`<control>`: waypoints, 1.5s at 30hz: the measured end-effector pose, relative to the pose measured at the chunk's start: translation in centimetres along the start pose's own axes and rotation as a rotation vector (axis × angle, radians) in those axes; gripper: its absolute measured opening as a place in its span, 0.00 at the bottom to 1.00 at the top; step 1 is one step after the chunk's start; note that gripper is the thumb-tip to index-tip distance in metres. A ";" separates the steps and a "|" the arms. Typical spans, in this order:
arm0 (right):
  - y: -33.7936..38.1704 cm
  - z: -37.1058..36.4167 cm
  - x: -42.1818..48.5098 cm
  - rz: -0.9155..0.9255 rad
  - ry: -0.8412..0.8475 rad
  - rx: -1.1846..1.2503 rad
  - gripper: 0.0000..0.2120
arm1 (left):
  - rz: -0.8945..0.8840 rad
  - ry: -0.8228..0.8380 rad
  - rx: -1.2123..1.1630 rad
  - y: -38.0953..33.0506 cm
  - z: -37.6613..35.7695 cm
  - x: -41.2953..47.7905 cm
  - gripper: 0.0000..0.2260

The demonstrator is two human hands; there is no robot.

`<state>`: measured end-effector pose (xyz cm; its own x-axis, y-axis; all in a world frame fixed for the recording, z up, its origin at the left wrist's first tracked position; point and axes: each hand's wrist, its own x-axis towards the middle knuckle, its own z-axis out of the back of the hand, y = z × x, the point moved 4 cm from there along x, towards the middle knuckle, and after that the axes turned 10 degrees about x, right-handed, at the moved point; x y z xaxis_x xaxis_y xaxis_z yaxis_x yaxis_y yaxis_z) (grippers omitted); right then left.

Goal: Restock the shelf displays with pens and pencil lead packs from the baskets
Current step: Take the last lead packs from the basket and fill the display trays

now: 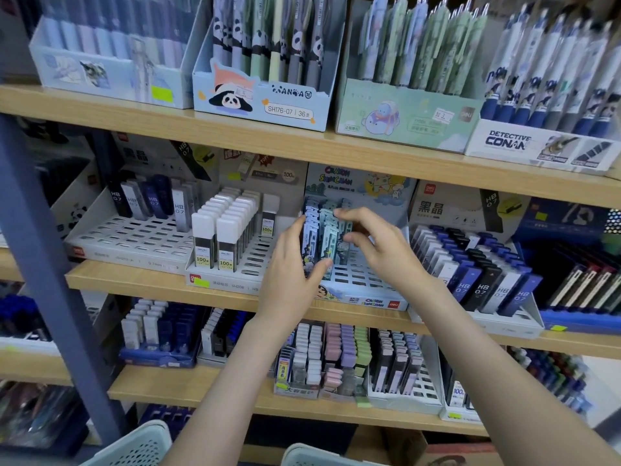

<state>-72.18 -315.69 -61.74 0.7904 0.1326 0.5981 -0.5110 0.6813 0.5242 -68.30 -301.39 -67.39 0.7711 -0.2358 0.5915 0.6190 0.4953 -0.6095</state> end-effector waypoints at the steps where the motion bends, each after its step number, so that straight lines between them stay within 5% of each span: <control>1: 0.0 -0.1 -0.1 0.006 0.009 -0.004 0.14 | -0.001 -0.002 0.000 0.0 0.0 0.0 0.31; 8: -2.8 0.5 -0.6 -0.222 -0.094 0.133 0.22 | 0.002 0.005 -0.004 -0.1 0.1 -0.1 0.32; 20: -3.3 -0.3 -1.8 -0.090 0.004 -0.299 0.31 | -0.034 -0.007 0.052 -0.1 -0.1 -0.3 0.33; 45: -2.6 -1.4 -1.2 -0.076 -0.042 -0.182 0.29 | -0.043 0.041 0.094 -0.1 0.1 -0.7 0.30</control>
<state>-71.35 -316.60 -64.64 0.8078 0.0481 0.5875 -0.3776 0.8076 0.4529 -68.94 -301.18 -67.73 0.7510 -0.2910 0.5927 0.6361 0.5599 -0.5309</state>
